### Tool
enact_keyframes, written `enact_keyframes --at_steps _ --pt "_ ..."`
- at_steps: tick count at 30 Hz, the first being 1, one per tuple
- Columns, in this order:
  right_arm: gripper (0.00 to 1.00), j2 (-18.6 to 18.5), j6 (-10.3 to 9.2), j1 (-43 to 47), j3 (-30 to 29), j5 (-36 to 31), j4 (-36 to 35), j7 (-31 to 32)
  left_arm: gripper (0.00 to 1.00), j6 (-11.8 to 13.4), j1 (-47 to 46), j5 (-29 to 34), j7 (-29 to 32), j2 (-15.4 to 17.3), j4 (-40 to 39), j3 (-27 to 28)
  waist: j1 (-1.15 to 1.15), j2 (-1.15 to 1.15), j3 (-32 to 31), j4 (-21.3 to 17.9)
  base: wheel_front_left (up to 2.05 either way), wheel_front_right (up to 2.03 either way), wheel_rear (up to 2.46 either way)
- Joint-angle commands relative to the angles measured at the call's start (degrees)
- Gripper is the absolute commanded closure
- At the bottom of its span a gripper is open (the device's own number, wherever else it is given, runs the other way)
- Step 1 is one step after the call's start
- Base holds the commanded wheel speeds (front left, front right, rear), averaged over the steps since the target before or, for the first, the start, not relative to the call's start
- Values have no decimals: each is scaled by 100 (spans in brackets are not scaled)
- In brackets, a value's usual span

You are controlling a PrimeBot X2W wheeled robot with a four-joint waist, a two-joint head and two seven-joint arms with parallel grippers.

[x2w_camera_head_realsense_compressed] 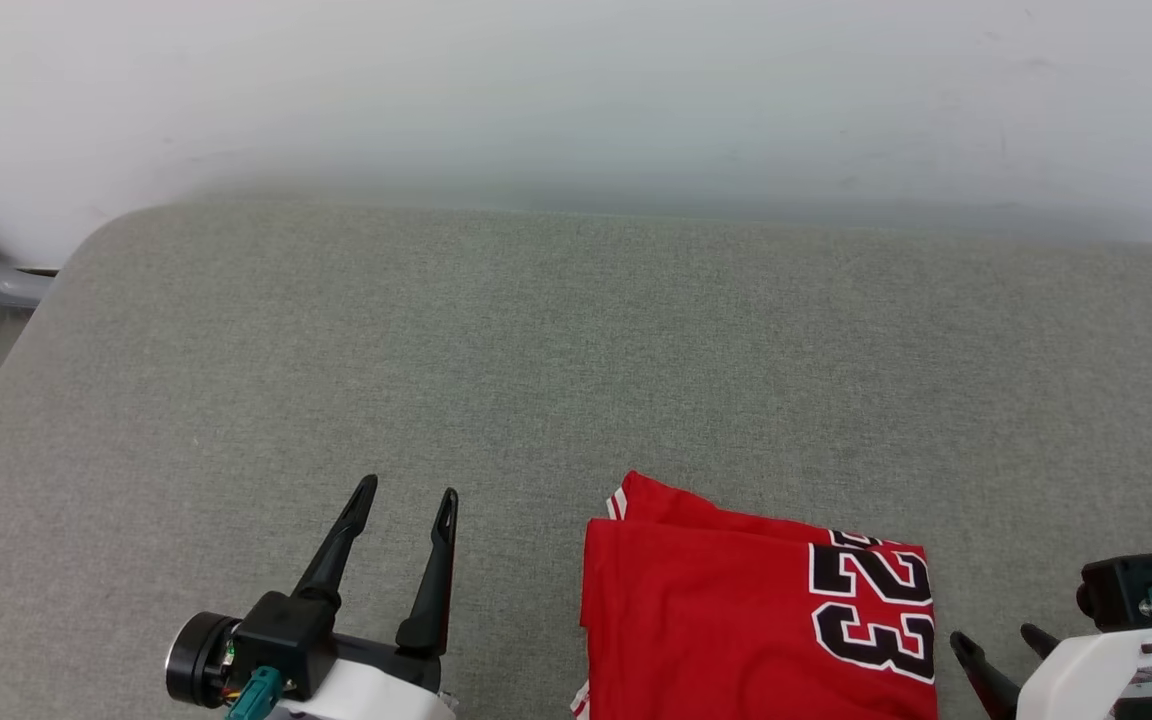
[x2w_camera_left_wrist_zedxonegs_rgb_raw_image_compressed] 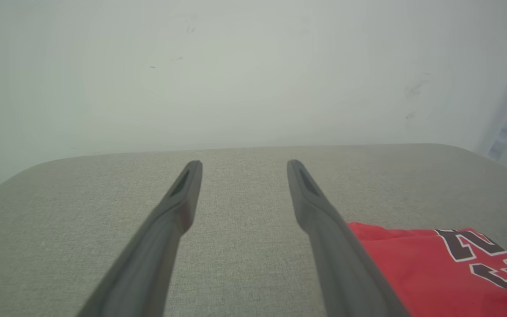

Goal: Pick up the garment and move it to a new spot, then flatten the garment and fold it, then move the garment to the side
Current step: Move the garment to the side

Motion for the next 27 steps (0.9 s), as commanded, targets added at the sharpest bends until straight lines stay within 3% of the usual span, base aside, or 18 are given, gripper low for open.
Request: enact_keyframes --at_steps 1,5,8,18,27 --pt "0 110 -5 59 -20 -61 -218 510 0 -7 -87 -28 -12 4 -11 -1 0 0 54 44 0 0 0" --pt "0 240 -5 -18 -140 -301 -433 1295 0 -7 -201 -70 -12 1 29 -77 0 0 185 135 0 0 0" --pt "0 384 -5 -132 -199 -394 -343 1530 0 -7 -259 -36 -12 2 -67 -76 0 0 307 227 0 0 0" --pt "0 629 -5 -448 -272 -350 237 1596 0 -7 -409 33 -12 18 -204 -80 0 0 555 431 0 0 0" --pt "0 718 -3 -537 108 -391 1030 1562 0 -7 -498 58 -12 41 -183 -109 0 0 667 501 0 0 0"
